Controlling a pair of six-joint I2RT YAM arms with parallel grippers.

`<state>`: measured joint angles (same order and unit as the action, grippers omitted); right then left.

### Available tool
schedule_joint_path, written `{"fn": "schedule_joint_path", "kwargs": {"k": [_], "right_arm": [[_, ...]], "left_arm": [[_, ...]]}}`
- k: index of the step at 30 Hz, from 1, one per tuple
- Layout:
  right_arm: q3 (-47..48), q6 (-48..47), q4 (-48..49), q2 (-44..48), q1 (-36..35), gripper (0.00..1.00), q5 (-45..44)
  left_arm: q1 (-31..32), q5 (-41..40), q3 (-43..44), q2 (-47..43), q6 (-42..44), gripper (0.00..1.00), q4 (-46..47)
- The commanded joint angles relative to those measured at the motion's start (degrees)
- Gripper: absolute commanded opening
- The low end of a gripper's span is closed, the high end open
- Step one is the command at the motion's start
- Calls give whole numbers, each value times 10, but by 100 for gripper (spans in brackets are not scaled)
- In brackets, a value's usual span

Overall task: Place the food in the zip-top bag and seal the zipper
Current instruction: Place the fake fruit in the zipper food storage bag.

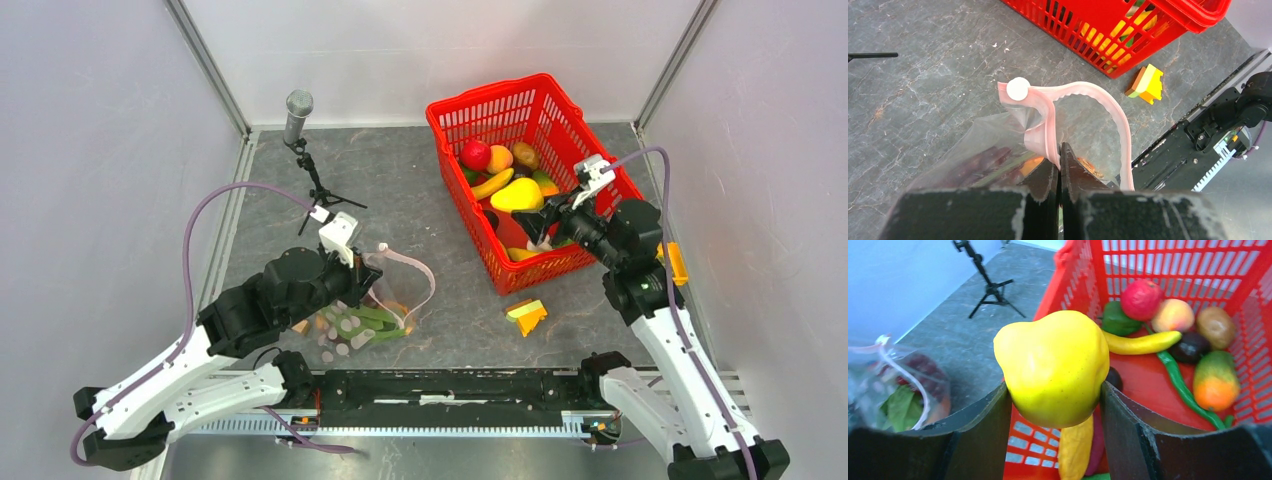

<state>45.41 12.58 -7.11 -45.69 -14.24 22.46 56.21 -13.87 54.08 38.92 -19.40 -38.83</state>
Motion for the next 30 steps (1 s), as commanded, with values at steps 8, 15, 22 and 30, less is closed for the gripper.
{"fn": "schedule_joint_path", "kwargs": {"k": [8,15,22,30], "right_arm": [[71,-47,-38,-16,-180,37,32],[47,-69,-50,-24,-291,31,-17],[41,-72,-47,-60,-370,32,-90],[55,-61,-19,-146,-444,33,-177]], "left_arm": [[-2,29,14,30,-2,2,72],[-2,40,13,38,-6,2,79],[-3,50,12,44,-10,2,91],[-3,93,2,46,-24,2,111]]}}
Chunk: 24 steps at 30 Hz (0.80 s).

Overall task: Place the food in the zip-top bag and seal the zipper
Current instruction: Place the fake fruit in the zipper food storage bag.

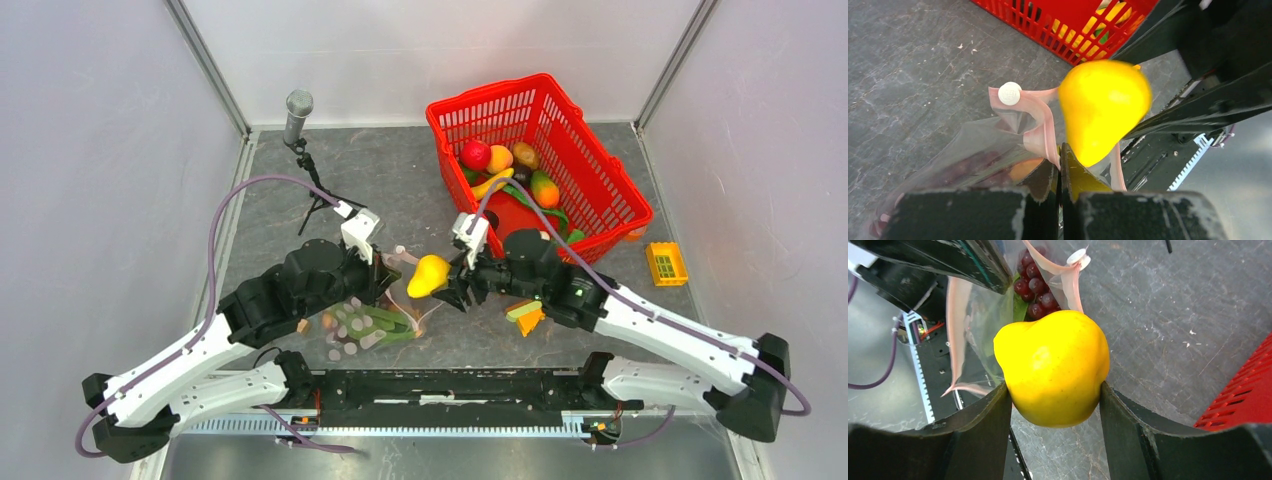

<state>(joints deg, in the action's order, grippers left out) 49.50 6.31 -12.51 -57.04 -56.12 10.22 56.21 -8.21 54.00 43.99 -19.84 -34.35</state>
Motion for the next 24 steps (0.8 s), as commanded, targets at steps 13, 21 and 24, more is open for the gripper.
{"fn": "schedule_joint_path", "kwargs": {"k": [13,21,24], "right_arm": [[-11,18,104,-59,-84,35,-51],[-2,25,96,-71,-84,37,-70],[4,28,98,-84,-88,38,-77]], "left_arm": [[-2,68,-15,-6,-25,2,88],[-3,93,-17,-9,-31,2,105],[-3,101,-22,-14,-37,2,122]]}}
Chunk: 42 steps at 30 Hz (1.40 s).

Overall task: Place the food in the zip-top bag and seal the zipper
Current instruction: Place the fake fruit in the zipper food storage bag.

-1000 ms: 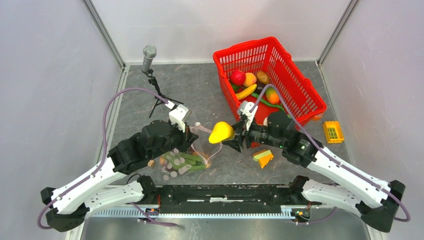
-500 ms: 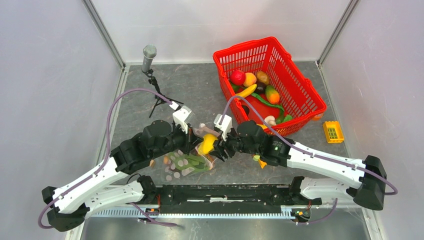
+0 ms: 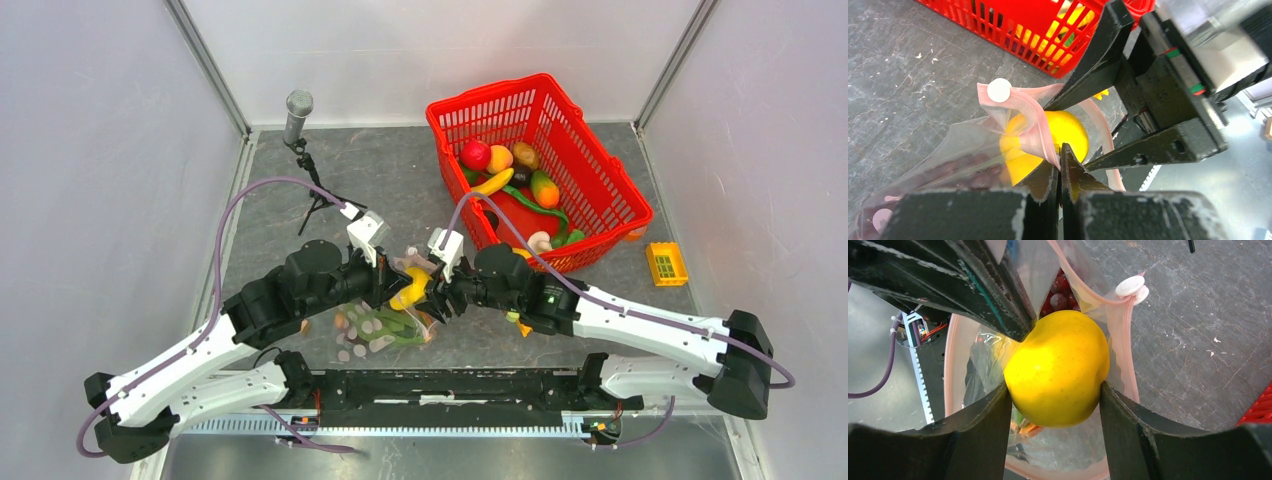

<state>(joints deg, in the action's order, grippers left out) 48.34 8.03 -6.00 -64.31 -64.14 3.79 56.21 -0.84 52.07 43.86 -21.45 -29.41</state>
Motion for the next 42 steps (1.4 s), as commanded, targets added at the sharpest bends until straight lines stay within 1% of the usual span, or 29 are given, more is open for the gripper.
{"fn": "schedule_joint_path", "kwargs": {"k": [1,4,8,10,12,14,16,17,20,22,24,28,31,33,36,38,42], "right_arm": [[15,12,38,-13,-10,39,-16],[17,10,50,-14,-14,41,-23],[16,7,64,-8,-14,48,-8],[8,7,91,2,-14,53,8],[-4,10,124,13,-14,54,51],[-6,13,140,16,-15,62,86],[5,13,124,13,-14,71,98],[9,11,121,15,-15,74,98],[7,6,119,36,-14,76,92],[5,-2,118,60,-14,83,77],[5,-6,113,81,-14,86,60],[18,-20,93,119,-14,87,29],[18,-37,91,162,-14,87,-31],[18,-56,80,186,-14,87,-124],[41,-58,29,196,-14,89,-331],[71,-36,-19,188,-14,89,-441],[111,-63,-56,165,-9,90,-518]], "left_arm": [[-2,24,-2,-12,-20,2,71],[-2,15,1,-12,-19,2,60],[-2,11,0,-21,-21,2,63],[-3,10,1,-28,-21,2,65],[-3,-2,0,-37,-20,2,70],[-3,-6,-2,-49,-19,2,75],[-3,-14,-3,-61,-19,2,77],[-2,-21,-4,-68,-18,2,77],[-2,-52,-8,-91,-18,2,77],[-2,-69,-12,-105,-16,2,75],[-2,-85,-16,-118,-15,2,76],[-2,-128,-17,-137,-16,2,67],[-2,-165,-28,-164,-19,2,76],[-2,-186,-36,-178,-24,2,76],[-2,-191,-40,-187,-25,2,67],[-2,-186,-40,-186,-26,2,62],[-2,-174,-32,-172,-22,2,52]]}}
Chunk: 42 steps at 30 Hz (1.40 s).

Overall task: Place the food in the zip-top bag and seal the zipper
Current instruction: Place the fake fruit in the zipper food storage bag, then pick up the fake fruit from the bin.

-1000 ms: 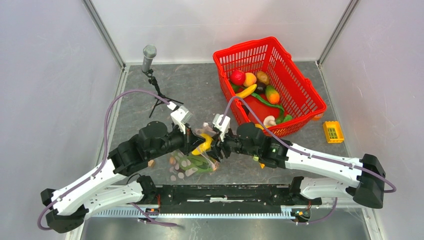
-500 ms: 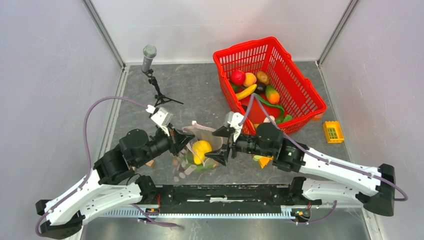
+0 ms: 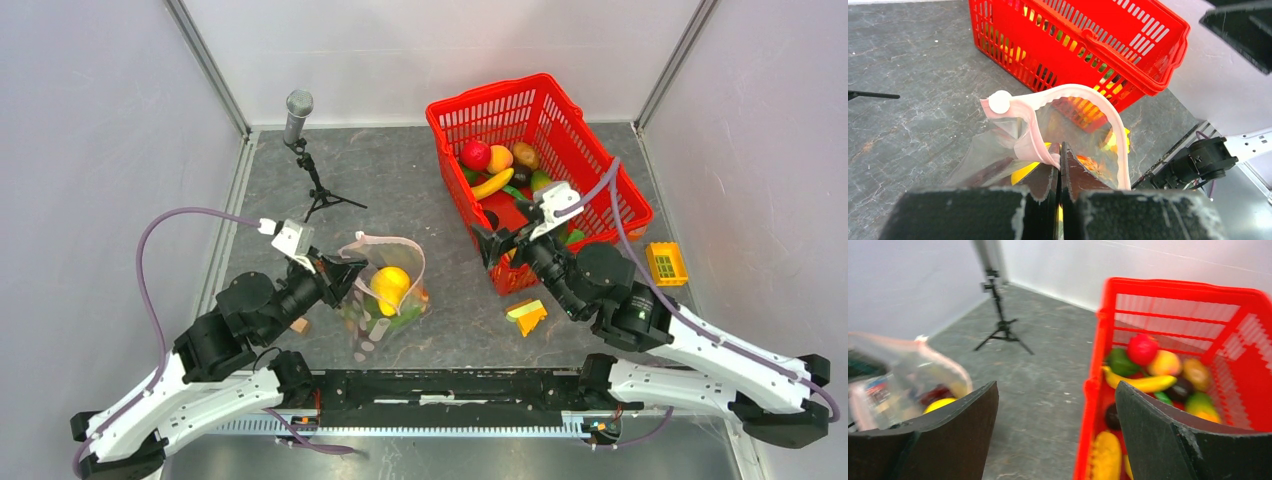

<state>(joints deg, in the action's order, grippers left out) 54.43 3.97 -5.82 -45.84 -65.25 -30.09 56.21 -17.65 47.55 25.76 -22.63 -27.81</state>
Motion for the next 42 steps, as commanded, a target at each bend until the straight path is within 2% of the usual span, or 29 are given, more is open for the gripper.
{"fn": "schedule_joint_path", "kwargs": {"k": [1,3,8,15,19,24,28,33,37,42], "right_arm": [[62,-25,-76,-36,10,89,-205],[91,-24,-118,-69,59,89,-215],[99,-14,-159,-126,263,89,-41],[78,-10,-223,-175,405,92,120],[44,-26,-188,-212,481,93,191],[46,-35,-117,-286,506,94,235],[77,-29,-67,-372,508,93,187],[165,-7,-81,-503,510,92,128],[179,-27,-26,-554,514,92,110],[222,-43,-42,-614,530,87,104]], "left_arm": [[-3,-3,15,13,-8,2,33],[-3,6,21,23,-4,2,30],[-3,37,34,52,-4,2,28],[-2,52,35,58,-8,2,8],[-3,56,33,57,-8,2,9],[-2,63,35,65,-3,2,12],[-2,70,33,68,-7,2,12],[-3,72,21,61,-16,2,20],[-3,73,23,55,-19,2,11],[-3,59,20,44,-19,2,5]]}}
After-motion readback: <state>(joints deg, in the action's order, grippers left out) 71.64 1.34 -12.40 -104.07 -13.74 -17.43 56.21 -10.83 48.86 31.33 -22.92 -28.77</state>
